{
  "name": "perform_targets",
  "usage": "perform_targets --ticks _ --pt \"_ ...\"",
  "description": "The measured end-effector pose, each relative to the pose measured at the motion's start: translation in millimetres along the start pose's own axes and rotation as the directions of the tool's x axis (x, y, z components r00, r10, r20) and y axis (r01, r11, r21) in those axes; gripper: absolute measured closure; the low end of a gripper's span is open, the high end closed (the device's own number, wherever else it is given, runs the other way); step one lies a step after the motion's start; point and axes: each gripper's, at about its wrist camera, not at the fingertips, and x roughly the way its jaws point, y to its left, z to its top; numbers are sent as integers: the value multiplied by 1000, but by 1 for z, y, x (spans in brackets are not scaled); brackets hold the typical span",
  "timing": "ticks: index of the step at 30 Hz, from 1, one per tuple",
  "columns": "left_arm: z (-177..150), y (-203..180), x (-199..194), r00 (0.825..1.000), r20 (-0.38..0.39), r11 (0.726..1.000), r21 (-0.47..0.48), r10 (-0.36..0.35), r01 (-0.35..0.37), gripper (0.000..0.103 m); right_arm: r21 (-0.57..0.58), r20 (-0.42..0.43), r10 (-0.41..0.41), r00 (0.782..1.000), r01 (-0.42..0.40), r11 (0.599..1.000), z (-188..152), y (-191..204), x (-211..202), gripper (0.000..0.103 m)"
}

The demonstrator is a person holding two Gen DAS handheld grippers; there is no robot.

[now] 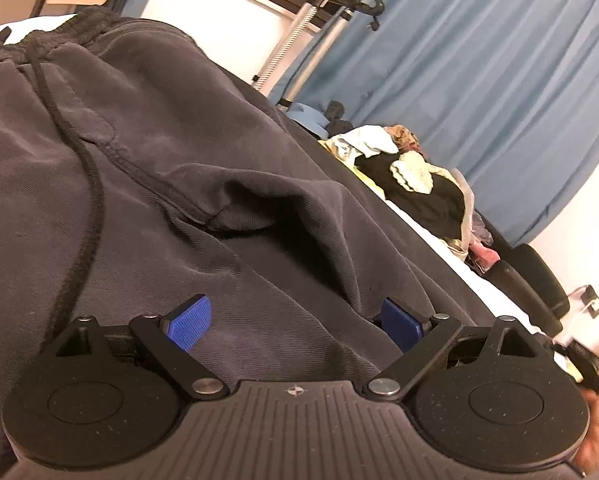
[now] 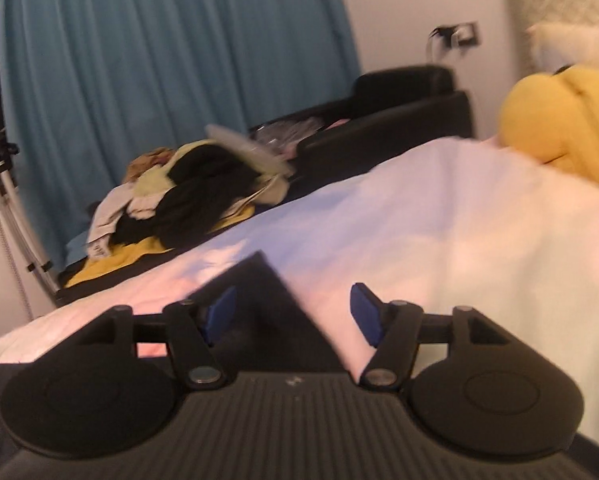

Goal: Fold clothes
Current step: 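Smooth the laid sweatpants with the left gripper while the right tool moves away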

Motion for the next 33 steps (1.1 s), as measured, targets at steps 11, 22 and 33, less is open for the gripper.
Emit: perform_targets --ticks 11,22,33 --pt "-12 -12 20 1000 17 992 123 -12 10 8 -174 17 5 1000 -2 985 15 55 17 100" --pt "-11 -9 14 999 20 995 98 -28 26 8 1 307 -35 951 37 999 63 40 0 81" --pt "-13 -13 16 1000 20 990 138 -12 9 8 193 32 -19 999 12 981 23 -22 -20 39"
